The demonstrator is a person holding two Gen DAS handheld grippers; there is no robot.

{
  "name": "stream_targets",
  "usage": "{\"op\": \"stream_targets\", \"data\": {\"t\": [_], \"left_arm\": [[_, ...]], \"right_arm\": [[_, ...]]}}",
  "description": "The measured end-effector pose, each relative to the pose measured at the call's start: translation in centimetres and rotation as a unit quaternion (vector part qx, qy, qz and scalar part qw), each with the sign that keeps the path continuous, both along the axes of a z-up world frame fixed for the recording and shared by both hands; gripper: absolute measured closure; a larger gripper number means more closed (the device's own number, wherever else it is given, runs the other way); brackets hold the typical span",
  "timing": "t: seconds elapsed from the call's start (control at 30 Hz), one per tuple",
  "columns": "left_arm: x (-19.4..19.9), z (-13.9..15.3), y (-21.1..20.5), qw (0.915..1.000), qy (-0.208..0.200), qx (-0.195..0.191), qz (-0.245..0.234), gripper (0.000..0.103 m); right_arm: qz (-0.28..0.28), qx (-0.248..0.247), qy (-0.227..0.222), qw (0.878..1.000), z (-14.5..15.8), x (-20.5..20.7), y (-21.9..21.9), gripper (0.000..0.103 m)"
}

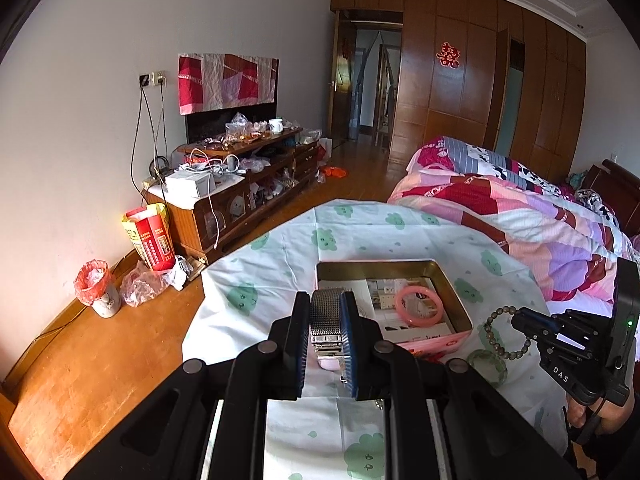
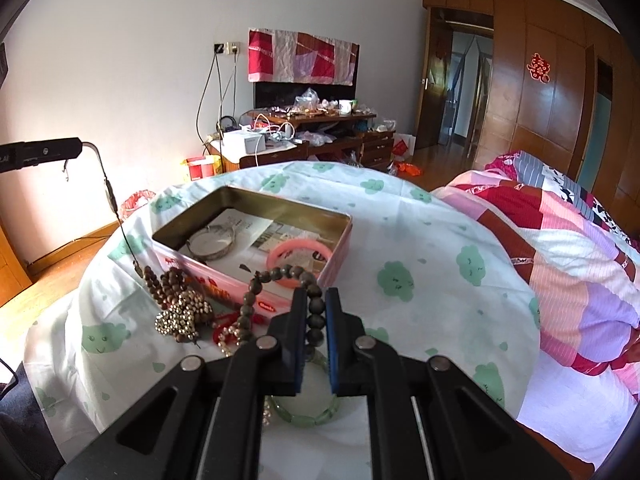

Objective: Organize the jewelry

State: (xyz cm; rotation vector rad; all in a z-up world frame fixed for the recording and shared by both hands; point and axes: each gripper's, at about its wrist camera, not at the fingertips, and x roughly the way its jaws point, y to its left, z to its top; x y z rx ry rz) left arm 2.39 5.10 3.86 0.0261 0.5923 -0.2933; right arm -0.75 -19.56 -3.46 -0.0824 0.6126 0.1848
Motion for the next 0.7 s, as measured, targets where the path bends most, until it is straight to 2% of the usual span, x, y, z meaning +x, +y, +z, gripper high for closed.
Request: {"op": "stream_targets", "data": {"t": [0.27, 0.37, 0.5, 0.7], "left_arm": [[1.6, 1.5, -0.7, 0.9996, -0.023, 0.014, 0.006, 0.088], [2.0, 2.2, -1.7, 0.9977, -0.052, 0.042, 0.013, 0.088], [3.3, 2.2, -3.1, 0.9955, -0.068, 0.064, 0.016, 0.088], [5.1, 2.1, -4.7, 0.9943, -0.073, 0.078, 0.01, 0.088]], "right_arm": [[-0.009, -0.003, -0.011, 1.0, 0.8, 1.4, 0.1, 0.092], [-0.016, -0.012, -0.017, 1.0, 1.2, 2.6, 0.2, 0.092], [-0.023, -0.028, -0.025, 0.999, 1.8, 4.1, 0.4, 0.092], [-0.032, -0.044, -0.03, 0.998, 2.1, 6.1, 0.5, 0.092]]}}
